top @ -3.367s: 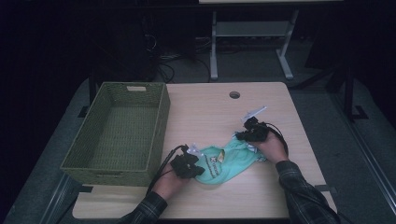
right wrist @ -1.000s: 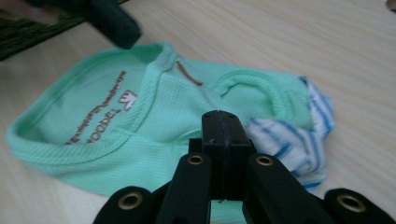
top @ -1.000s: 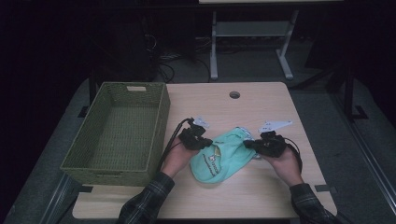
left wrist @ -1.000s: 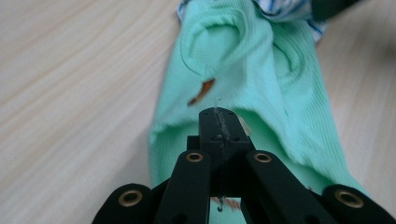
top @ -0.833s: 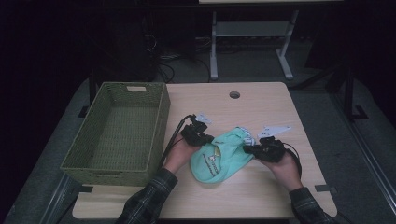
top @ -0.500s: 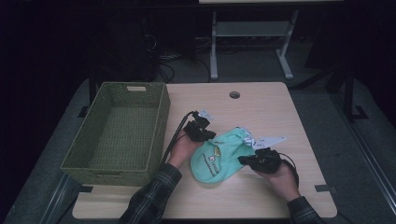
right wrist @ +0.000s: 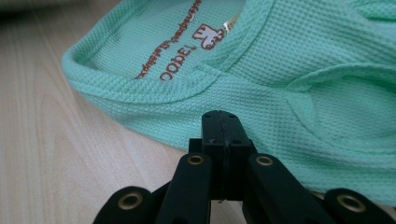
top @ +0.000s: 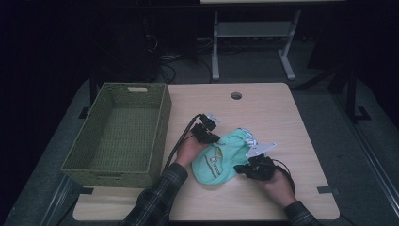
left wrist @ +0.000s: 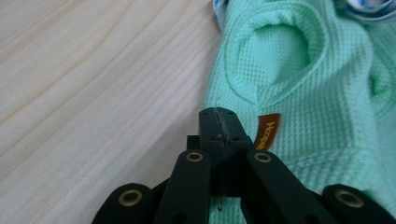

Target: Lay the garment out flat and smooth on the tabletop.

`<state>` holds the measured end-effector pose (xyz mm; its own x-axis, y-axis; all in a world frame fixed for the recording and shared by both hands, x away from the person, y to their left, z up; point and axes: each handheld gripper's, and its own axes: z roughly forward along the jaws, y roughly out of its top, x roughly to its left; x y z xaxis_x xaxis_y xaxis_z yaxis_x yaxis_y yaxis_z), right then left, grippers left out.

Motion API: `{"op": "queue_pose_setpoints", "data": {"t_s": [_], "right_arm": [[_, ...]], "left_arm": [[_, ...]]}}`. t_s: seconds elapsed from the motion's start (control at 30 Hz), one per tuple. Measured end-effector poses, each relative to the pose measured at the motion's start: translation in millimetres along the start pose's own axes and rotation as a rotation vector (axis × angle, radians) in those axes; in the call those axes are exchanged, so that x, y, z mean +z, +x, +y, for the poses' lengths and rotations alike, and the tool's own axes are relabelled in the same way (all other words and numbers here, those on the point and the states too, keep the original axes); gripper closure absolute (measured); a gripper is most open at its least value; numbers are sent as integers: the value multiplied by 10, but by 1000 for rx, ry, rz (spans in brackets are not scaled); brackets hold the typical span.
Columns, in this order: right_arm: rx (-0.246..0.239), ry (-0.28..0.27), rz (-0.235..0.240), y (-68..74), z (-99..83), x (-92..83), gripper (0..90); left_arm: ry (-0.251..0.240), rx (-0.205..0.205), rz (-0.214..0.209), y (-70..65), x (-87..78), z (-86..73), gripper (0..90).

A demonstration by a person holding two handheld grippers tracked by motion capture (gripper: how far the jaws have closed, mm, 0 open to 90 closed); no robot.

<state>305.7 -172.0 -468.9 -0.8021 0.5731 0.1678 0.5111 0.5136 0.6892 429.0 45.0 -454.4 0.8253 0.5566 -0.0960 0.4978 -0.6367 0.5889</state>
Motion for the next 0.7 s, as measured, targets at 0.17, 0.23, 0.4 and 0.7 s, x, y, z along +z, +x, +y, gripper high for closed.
{"op": "queue_pose_setpoints", "data": {"t_s": [0.17, 0.23, 0.4, 0.7], "right_arm": [[3, 9, 3, -6, -4, 15, 899], [7, 11, 3, -7, -7, 11, 899], [13, 16, -4, -20, -13, -10, 899], [15, 23, -41, -116, -51, -82, 899]], "left_arm": [[4, -4, 2, 7, 14, -19, 896], [5, -4, 4, 3, 13, -23, 896], [21, 6, -2, -20, -23, -59, 897], [45, 22, -17, -119, -121, -178, 897]]}}
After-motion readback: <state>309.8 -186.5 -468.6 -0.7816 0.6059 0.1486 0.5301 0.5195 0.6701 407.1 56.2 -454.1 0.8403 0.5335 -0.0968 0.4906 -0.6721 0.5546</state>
